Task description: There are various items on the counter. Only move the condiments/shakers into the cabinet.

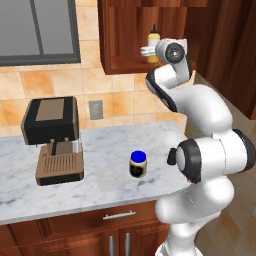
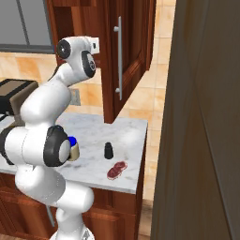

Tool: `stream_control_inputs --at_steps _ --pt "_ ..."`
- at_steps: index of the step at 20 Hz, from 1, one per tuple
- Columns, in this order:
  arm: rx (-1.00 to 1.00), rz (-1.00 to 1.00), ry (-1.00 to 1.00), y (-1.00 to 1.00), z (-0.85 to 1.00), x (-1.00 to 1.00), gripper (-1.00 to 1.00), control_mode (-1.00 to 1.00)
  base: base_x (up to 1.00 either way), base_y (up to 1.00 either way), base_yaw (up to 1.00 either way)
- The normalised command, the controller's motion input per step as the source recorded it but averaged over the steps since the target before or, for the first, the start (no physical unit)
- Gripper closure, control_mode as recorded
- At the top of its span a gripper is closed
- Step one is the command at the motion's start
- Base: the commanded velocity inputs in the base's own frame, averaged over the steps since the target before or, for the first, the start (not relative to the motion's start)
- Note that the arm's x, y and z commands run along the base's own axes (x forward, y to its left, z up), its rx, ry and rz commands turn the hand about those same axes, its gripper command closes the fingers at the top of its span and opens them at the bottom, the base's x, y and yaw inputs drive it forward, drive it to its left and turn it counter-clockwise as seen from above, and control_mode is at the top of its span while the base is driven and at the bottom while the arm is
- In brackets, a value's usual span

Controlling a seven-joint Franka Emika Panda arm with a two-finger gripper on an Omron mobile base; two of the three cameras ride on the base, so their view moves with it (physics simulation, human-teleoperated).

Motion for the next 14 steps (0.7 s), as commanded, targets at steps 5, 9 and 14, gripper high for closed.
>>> stream_control_inputs --at_steps 5,9,14 --pt "0.06 -0.13 -0.21 0.0 0.04 -1.0 -1.0 -1.0 0.0 0.0 0.0" --pt "0.11 -0.19 -0.11 0.0 0.26 -1.0 -1.0 -1.0 0.0 0.0 0.0" --pt "0.19 -0.21 0.01 0.0 0.2 -1.0 -1.0 -1.0 0.0 0.0 0.0"
